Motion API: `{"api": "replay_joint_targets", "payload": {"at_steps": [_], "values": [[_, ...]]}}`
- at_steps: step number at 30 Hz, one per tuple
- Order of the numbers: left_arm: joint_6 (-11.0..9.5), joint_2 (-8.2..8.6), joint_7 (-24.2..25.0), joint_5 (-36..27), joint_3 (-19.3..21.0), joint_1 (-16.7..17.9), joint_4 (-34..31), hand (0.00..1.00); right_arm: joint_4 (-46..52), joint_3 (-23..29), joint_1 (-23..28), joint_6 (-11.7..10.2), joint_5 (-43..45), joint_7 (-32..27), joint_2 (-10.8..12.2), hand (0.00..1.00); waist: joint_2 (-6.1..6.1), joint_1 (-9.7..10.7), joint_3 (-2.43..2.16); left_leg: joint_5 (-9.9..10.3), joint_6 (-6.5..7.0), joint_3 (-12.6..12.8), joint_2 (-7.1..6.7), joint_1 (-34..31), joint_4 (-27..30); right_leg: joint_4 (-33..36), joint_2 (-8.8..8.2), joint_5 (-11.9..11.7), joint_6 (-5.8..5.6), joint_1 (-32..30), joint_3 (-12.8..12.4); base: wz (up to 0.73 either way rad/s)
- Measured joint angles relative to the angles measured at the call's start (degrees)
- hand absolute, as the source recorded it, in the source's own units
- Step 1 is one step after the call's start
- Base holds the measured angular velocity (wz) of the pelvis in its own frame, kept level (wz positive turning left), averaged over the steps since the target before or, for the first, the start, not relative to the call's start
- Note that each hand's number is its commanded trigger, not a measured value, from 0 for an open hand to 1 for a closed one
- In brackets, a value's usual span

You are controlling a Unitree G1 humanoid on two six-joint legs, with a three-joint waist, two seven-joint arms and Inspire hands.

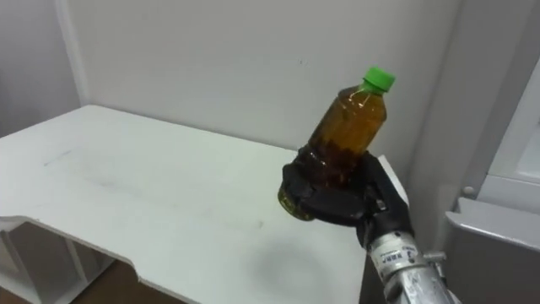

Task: Put the bottle in the upper fridge

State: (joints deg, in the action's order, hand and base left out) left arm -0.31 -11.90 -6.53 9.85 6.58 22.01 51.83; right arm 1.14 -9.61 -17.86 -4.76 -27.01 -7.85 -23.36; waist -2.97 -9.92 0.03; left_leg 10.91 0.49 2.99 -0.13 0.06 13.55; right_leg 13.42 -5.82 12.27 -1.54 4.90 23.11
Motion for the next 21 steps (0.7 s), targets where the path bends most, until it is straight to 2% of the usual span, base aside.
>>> {"api": "replay_joint_targets", "payload": {"at_steps": [5, 10, 13, 15, 18, 21], "values": [[-0.4, 0.13, 0.0, 1.3, 0.2, 0.0, 2.8, 0.00, 4.9, 1.4, 0.9, -0.2, 0.6, 0.8, -1.0, 1.00, 0.05, 0.2, 0.03, 0.0, -0.06, 1.7, 0.32, 1.4, -1.1, 0.0, 0.35, 0.0, 0.00, 0.1, -2.3, -0.17], [-1.0, 0.15, 1.0, 2.1, 0.2, 0.1, 2.9, 0.00, 10.4, 2.4, 2.6, -0.2, 1.1, 3.1, -2.1, 1.00, -0.26, 2.0, 0.01, 0.0, -0.07, 2.3, 0.37, 1.6, -1.7, 0.1, 0.36, 0.0, -0.01, -0.3, -2.8, -0.07], [-2.0, 0.13, 1.0, 2.4, 0.4, -0.5, 3.2, 0.00, 15.1, 2.8, 3.3, -0.2, 1.0, 4.0, -3.5, 1.00, -0.50, 2.7, -0.08, 0.0, -0.06, 3.3, 0.52, 1.6, -1.9, 0.2, 0.47, 0.0, 0.01, -1.0, -4.1, -0.20], [-2.4, 0.12, 1.0, 4.0, 1.2, -1.2, 3.5, 0.00, 18.0, 5.2, 4.4, -0.2, 0.8, 4.3, -4.0, 1.00, -1.00, 3.2, -0.26, 0.0, -0.06, 3.5, 0.48, 2.0, -1.9, 0.2, 0.44, 0.0, 0.01, -0.8, -4.4, -0.06], [-2.7, 0.15, 1.0, 4.3, 1.5, -1.3, 3.8, 0.00, 19.3, 8.0, 4.5, -0.2, 0.5, 4.3, -4.0, 1.00, -1.49, 3.9, -0.24, 0.0, -0.10, 4.6, 0.69, 3.0, -2.1, 0.1, 0.61, 0.0, 0.02, -0.4, -5.2, -0.17], [-2.7, 0.30, 1.0, 5.0, 2.1, -1.1, 3.9, 0.00, 20.4, 11.2, 4.7, -0.2, 0.6, 4.3, -4.0, 1.00, -1.49, 5.1, -0.07, 0.3, -0.24, 4.8, 1.08, 3.4, -2.2, 0.1, 0.94, -0.1, 0.17, -0.1, -5.8, -0.09]]}}
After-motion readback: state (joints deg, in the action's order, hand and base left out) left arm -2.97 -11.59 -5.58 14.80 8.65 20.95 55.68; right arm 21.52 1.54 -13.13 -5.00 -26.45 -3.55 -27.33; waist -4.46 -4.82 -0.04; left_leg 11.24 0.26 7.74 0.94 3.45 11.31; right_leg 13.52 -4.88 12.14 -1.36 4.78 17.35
